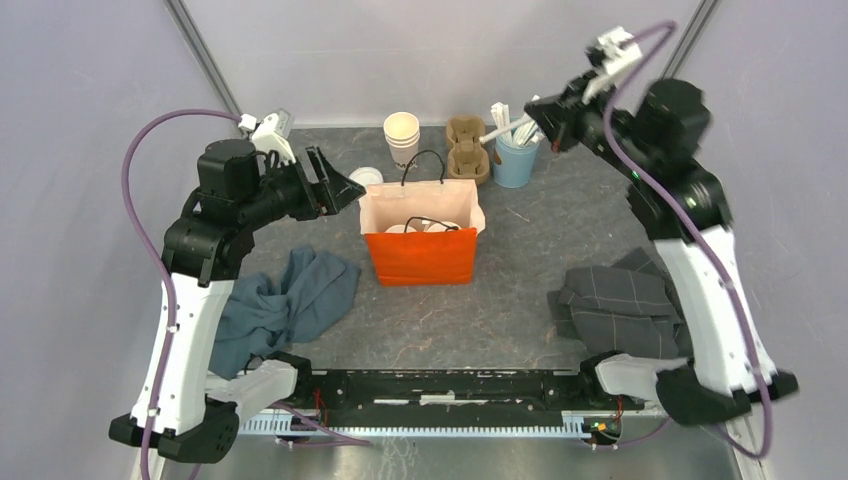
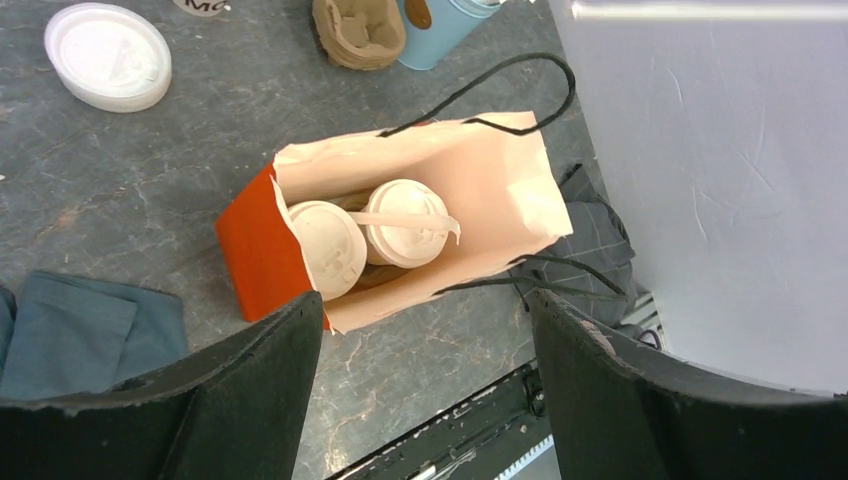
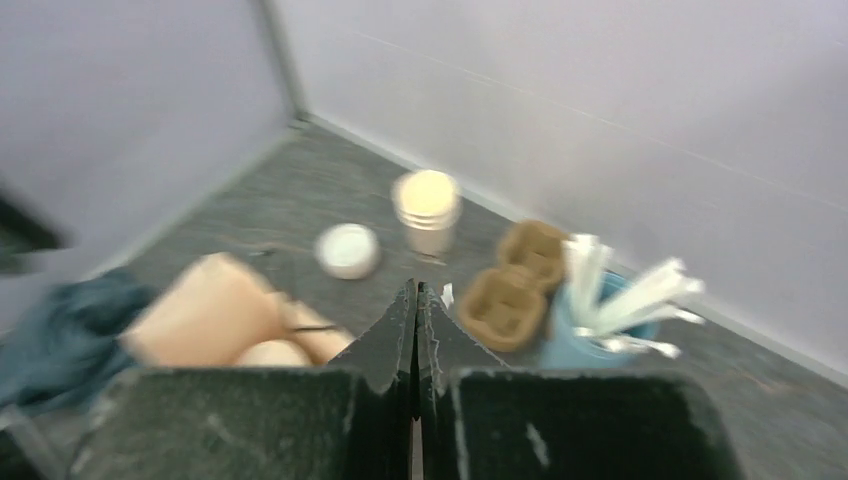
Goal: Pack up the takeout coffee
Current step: Place the straw in the takeout bag.
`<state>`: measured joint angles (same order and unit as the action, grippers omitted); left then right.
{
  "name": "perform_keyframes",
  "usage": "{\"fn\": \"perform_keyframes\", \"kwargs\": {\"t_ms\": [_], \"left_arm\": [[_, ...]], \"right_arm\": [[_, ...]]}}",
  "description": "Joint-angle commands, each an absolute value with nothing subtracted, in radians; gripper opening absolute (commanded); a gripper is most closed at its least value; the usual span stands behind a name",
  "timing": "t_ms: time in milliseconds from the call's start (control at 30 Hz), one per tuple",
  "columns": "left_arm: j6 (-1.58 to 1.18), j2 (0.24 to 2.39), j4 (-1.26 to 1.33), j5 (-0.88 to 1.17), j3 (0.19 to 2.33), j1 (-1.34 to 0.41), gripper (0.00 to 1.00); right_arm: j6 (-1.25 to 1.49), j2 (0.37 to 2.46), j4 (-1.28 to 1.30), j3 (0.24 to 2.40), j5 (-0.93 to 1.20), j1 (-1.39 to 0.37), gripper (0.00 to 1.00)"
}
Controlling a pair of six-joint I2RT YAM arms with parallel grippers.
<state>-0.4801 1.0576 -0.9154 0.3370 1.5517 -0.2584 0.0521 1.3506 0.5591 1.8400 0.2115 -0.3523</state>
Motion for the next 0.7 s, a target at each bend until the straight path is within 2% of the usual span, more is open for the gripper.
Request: {"fn": "perform_keyframes", "kwargs": {"t_ms": [0,133,267,400,667], "left_arm": [[-0.485,1.017,-0.850,0.398,1.509,-0.255,0.82],[-0.517,0.986,-0.834,0.422,1.492,-0.255,0.82],[-0.514,0.974,-0.855,0.422,1.505,-0.255,0.82],[-0.514,0.968,-0.875,0.413,1.528,-0.255,0.82],[-0.497,0.966,-0.917,0.375,1.571,-0.255,0.82]], "right_arm": [[0.252,1.232,0.473,1.714,0.550,-0.357,0.00],[0.254,1.220,0.511,1.755,0.635,-0.391,0.00],[0.218,1.280,0.566,1.814,0.628,-0.477,0.00],[0.144,1.341,0.593,1.840,0.478,-0.610,0.00],[0.018,1.419,0.579,1.817,0.203,-0.716,0.00]]}}
